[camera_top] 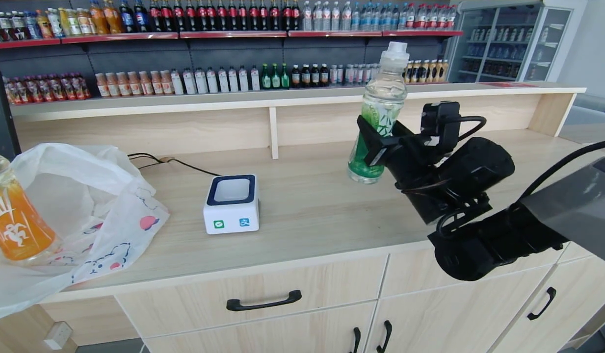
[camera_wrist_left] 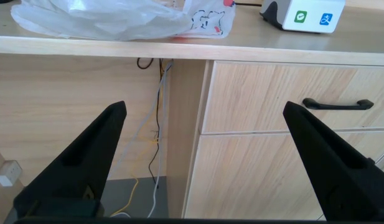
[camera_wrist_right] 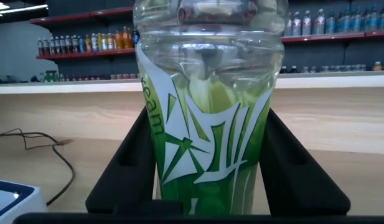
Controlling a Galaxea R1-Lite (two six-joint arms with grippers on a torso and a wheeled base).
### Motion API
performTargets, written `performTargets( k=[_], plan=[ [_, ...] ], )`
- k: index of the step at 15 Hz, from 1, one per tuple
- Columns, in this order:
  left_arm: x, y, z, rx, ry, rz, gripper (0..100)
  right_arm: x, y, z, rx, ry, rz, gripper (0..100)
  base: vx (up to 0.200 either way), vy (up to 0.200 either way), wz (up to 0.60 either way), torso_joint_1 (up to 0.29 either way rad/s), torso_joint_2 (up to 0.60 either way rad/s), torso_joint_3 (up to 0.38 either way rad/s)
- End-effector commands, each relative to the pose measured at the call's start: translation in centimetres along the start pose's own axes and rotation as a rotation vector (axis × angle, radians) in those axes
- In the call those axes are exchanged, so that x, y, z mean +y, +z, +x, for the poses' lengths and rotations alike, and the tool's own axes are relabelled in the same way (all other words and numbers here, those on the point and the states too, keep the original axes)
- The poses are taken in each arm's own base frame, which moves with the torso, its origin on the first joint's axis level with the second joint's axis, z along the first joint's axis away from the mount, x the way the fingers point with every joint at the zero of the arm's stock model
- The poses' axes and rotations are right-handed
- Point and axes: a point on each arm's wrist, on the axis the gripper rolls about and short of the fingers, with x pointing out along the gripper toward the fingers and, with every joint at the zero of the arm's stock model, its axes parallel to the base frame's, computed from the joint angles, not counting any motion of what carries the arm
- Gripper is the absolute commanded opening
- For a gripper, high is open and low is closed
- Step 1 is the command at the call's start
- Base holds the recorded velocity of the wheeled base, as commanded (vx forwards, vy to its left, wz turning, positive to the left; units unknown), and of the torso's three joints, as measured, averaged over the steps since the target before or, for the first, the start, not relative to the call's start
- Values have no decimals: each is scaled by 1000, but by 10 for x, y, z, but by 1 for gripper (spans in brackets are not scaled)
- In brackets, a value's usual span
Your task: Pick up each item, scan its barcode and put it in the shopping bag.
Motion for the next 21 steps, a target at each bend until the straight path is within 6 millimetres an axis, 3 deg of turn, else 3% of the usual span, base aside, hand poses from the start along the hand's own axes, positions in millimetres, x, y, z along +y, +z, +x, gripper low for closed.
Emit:
performTargets(
  k=[1, 6, 12, 21],
  plan=[
    [0, 0, 0, 0, 0, 0, 100, 14, 45, -16, -53, 46, 23, 0, 0, 0, 0, 0, 0, 0],
    [0, 0, 0, 0, 0, 0, 100, 51, 85, -69, -24, 235, 84, 0, 0, 0, 0, 0, 0, 0],
    [0, 0, 0, 0, 0, 0, 100, 51, 91, -103, 33, 477, 115, 0, 0, 0, 0, 0, 0, 0],
    [0, 0, 0, 0, 0, 0, 100, 56, 92, -110, 148, 652, 453, 0, 0, 0, 0, 0, 0, 0]
  ],
)
